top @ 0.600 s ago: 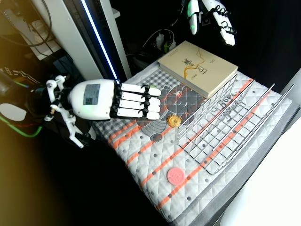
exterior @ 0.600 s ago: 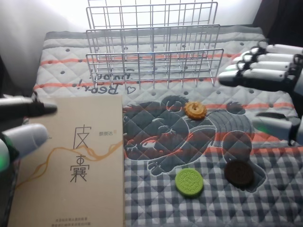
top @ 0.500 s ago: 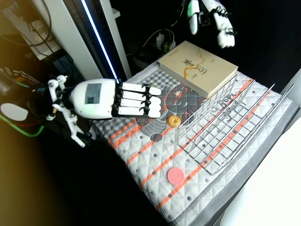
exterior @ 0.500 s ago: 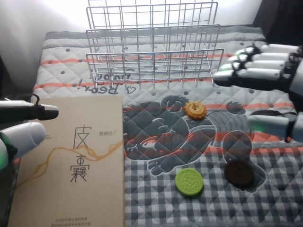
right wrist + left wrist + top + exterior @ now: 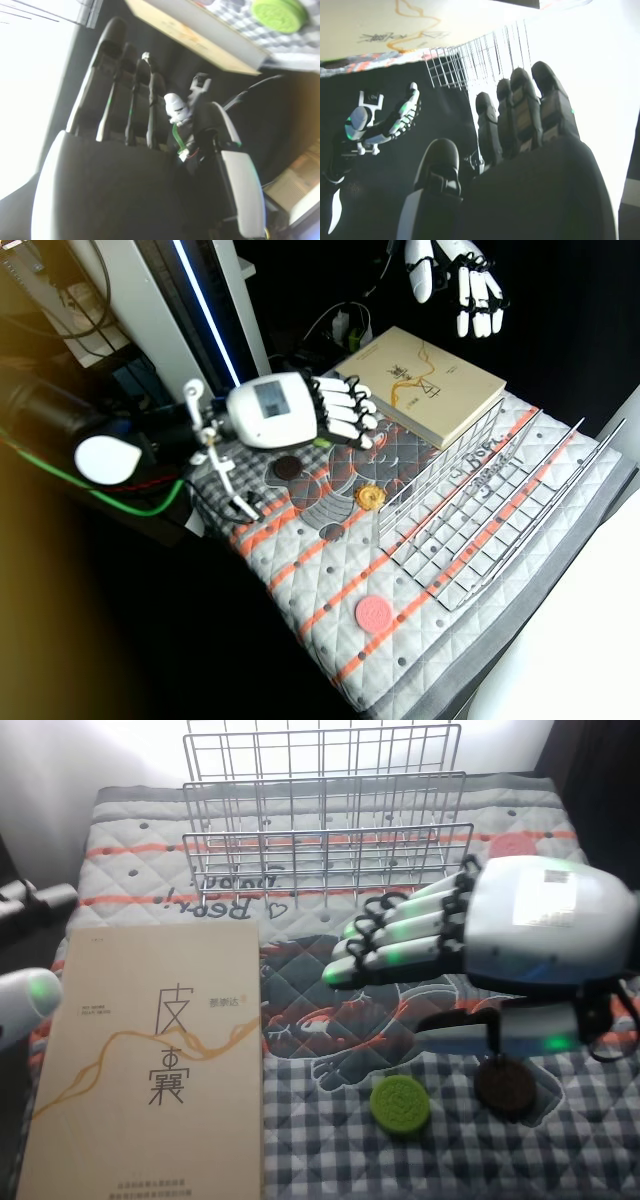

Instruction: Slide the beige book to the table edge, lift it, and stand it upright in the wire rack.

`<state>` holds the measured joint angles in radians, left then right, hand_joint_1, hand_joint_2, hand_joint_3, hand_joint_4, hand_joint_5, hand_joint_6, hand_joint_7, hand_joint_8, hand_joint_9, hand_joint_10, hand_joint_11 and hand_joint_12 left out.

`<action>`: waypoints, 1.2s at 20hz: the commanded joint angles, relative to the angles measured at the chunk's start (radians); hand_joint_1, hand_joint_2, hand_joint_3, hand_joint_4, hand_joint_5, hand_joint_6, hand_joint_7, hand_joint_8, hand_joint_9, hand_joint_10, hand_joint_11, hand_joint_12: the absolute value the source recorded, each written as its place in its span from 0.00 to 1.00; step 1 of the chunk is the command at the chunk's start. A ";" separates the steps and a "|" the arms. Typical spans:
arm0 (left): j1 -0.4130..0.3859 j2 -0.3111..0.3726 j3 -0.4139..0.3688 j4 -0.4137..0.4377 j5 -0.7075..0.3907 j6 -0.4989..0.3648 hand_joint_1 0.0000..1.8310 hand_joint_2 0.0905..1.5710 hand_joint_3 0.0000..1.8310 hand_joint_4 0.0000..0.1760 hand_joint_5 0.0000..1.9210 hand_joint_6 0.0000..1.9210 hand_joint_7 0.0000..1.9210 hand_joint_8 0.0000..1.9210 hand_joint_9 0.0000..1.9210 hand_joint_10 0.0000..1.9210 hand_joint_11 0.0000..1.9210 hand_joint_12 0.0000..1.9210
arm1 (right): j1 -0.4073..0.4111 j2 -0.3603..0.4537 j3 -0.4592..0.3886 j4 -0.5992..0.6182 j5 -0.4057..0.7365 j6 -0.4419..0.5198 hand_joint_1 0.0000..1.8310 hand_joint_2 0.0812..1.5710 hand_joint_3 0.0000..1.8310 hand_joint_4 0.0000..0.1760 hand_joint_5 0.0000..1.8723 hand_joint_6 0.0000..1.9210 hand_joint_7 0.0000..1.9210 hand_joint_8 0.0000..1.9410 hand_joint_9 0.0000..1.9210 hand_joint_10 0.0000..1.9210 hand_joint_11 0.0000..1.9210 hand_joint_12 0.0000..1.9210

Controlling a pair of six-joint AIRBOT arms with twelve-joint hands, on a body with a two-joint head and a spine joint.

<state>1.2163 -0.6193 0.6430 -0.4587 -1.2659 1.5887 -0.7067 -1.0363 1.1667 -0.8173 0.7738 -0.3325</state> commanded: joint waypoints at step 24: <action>0.050 0.016 -0.001 -0.012 -0.195 -0.066 0.00 0.82 0.00 1.00 0.03 0.01 0.00 0.00 0.00 0.00 0.00 0.00 | 0.135 -0.251 0.132 -0.399 -0.065 0.247 0.00 0.95 0.00 0.00 0.20 0.00 0.19 0.00 0.18 0.00 0.32 0.05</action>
<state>1.2686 -0.6079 0.6369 -0.4778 -1.3384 1.5284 -0.5880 -1.2911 1.2964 -1.2705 0.6483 -0.0879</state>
